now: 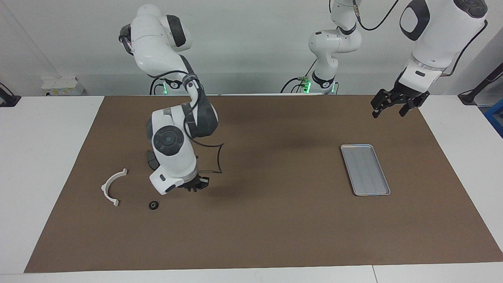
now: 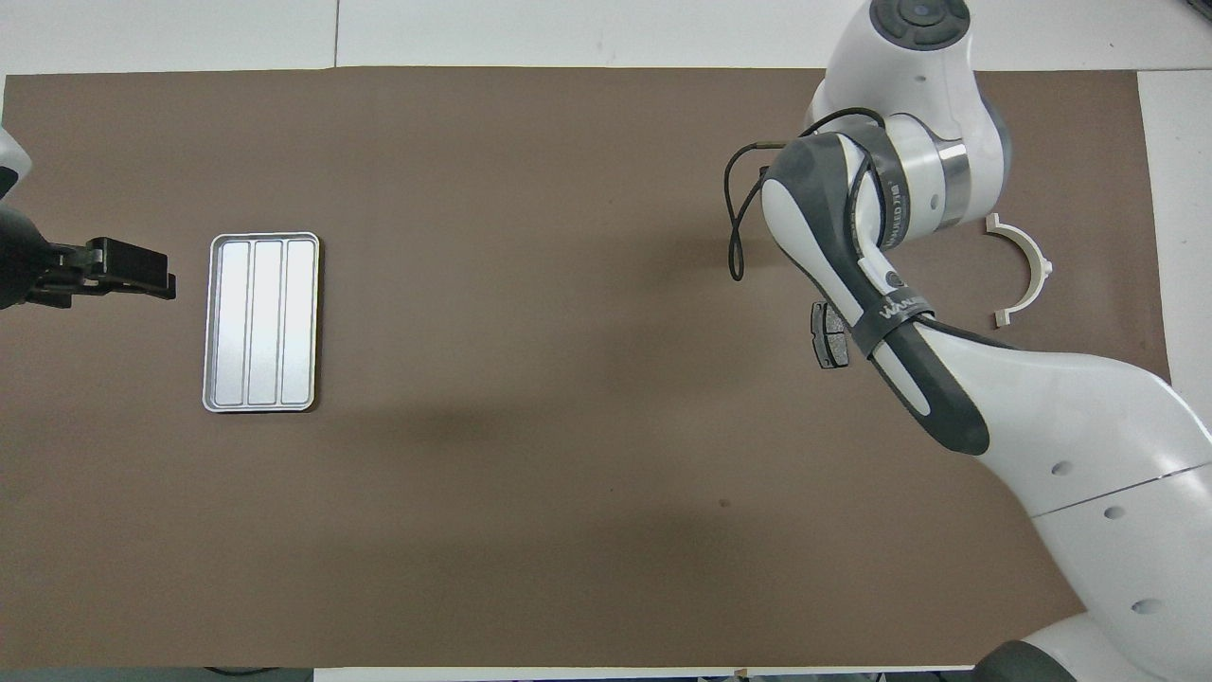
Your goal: Place bearing gear from tray to pile
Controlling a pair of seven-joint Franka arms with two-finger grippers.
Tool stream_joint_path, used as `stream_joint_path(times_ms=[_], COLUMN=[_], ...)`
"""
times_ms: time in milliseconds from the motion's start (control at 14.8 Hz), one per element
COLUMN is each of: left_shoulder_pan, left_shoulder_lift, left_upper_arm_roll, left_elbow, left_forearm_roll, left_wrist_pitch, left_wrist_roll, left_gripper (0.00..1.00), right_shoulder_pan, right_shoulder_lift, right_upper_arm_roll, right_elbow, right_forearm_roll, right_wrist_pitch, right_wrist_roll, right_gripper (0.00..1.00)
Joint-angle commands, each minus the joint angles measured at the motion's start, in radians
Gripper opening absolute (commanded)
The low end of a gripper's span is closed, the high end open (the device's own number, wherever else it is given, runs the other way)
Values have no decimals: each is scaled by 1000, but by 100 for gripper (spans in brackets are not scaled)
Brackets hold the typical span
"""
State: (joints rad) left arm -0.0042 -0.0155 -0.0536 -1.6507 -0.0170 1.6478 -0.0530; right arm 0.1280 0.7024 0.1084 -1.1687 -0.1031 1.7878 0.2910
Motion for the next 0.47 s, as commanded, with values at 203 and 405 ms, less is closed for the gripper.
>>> stream_joint_path(times_ms=[203, 405], left_shoulder_pan=[-25, -25], left_shoulder_lift=[11, 11], left_upper_arm_roll=[12, 12], left_elbow=[26, 25], left_forearm_roll=[25, 23], left_wrist_pitch=[-48, -68], left_wrist_roll=[7, 9], left_gripper=[100, 100], right_shoulder_pan=[-94, -106], right_shoulder_lift=[3, 12], right_upper_arm_roll=[22, 22], right_elbow=[-118, -169], right_forearm_roll=[-40, -46], right_wrist_pitch=[177, 269], right_wrist_roll=[-156, -168], right_gripper=[0, 0])
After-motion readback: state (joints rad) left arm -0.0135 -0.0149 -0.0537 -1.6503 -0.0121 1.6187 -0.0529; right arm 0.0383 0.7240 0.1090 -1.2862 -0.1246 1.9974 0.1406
